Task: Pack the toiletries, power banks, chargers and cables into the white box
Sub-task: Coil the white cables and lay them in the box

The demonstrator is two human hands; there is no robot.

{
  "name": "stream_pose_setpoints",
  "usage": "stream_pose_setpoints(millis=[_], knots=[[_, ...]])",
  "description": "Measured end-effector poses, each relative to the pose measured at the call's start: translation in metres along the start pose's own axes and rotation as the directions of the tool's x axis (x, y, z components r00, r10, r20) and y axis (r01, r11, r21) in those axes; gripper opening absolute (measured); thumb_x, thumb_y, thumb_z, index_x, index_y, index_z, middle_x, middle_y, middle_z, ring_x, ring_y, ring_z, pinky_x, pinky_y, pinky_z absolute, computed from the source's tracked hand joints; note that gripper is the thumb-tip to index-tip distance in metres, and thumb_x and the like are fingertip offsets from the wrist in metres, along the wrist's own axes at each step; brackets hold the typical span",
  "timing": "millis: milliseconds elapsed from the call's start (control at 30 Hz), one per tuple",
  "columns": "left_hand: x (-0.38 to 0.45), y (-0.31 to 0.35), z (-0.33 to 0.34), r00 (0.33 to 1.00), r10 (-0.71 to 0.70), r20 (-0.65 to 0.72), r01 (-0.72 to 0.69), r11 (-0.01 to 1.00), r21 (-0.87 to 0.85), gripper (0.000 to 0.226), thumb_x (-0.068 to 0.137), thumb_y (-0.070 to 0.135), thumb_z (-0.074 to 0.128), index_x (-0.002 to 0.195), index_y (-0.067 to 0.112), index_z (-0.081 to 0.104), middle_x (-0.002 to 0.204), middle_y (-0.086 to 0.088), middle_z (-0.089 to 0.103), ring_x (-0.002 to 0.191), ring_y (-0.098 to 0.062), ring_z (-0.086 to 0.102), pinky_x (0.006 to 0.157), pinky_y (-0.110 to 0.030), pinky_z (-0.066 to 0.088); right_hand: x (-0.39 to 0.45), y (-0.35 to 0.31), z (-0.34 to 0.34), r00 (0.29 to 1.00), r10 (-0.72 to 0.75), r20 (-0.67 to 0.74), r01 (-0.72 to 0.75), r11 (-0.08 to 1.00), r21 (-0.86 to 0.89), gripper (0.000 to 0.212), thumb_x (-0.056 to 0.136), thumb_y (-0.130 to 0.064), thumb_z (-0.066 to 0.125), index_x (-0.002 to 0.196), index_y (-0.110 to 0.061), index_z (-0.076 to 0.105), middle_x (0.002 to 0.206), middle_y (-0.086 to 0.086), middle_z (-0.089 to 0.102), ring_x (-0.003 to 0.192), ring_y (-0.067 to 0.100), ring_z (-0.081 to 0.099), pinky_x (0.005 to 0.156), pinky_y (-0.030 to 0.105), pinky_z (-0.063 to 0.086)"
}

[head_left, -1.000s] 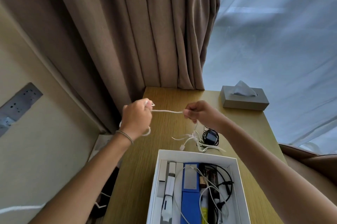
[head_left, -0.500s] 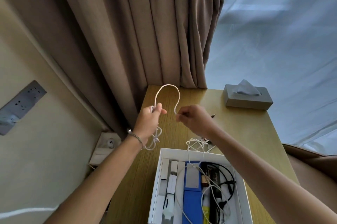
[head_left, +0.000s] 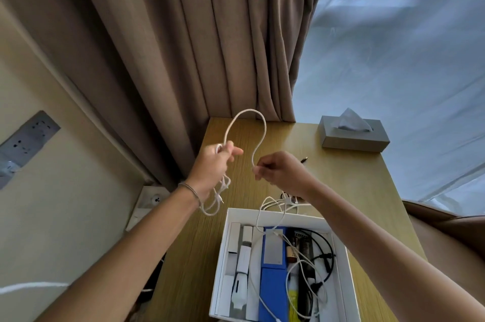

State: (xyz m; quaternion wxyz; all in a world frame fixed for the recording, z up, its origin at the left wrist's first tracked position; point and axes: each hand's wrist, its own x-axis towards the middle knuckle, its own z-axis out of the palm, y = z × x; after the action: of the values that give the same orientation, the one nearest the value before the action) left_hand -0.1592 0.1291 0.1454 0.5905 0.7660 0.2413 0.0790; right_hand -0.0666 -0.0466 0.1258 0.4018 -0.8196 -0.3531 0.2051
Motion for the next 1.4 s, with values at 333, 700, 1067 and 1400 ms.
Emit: stream_pose_setpoints(millis=[333, 700, 1067, 1400], knots=[[-0.019, -0.008, 0.032, 0.996, 0.09, 0.022, -0.092, 0.988, 0.126, 0.038, 0.099, 0.045, 0.054, 0.073, 0.018, 0.057, 0.052, 0.011, 0.05, 0.048, -0.006, 0.043, 0.047, -0.018, 0.037, -0.006, -0.005, 0.006, 0.981, 0.103, 0.163, -0.138, 0.966, 0.217, 0.036, 0.094, -0.035, 0.069, 0.065, -0.015, 0.072, 0.044, -0.008, 0.052, 0.039, 0.005, 0.041, 0.046, 0.013, 0.038], [0.02, -0.017, -0.062, 0.971, -0.171, -0.168, 0.047, 0.824, -0.564, 0.039, 0.108, 0.027, 0.036, 0.071, 0.018, 0.043, 0.048, 0.007, 0.033, 0.033, -0.002, 0.026, 0.031, -0.015, 0.023, -0.013, 0.06, -0.031, 0.957, 0.287, 0.028, -0.278, 0.891, 0.36, 0.03, 0.1, -0.024, 0.06, 0.084, -0.001, 0.07, 0.061, -0.002, 0.051, 0.06, 0.015, 0.047, 0.064, 0.03, 0.044], [-0.023, -0.023, 0.007, 0.977, -0.144, 0.158, 0.158, 0.985, -0.076, 0.047, 0.096, 0.059, 0.047, 0.082, 0.021, 0.069, 0.059, 0.011, 0.045, 0.047, -0.006, 0.039, 0.049, -0.024, 0.036, -0.004, -0.007, -0.013, 0.998, 0.049, 0.034, -0.058, 0.938, 0.342, 0.022, 0.1, -0.02, 0.06, 0.084, -0.008, 0.071, 0.054, -0.009, 0.056, 0.054, 0.008, 0.053, 0.058, 0.021, 0.049], [-0.026, -0.01, 0.023, 0.982, -0.182, -0.041, 0.16, 0.935, -0.318, 0.039, 0.101, 0.04, 0.05, 0.071, 0.016, 0.058, 0.067, 0.003, 0.051, 0.057, -0.012, 0.042, 0.056, -0.026, 0.037, -0.022, -0.009, 0.007, 0.994, 0.018, 0.106, -0.024, 0.998, 0.057, 0.032, 0.099, -0.027, 0.061, 0.068, -0.022, 0.066, 0.05, -0.014, 0.059, 0.044, 0.002, 0.049, 0.048, 0.016, 0.041]])
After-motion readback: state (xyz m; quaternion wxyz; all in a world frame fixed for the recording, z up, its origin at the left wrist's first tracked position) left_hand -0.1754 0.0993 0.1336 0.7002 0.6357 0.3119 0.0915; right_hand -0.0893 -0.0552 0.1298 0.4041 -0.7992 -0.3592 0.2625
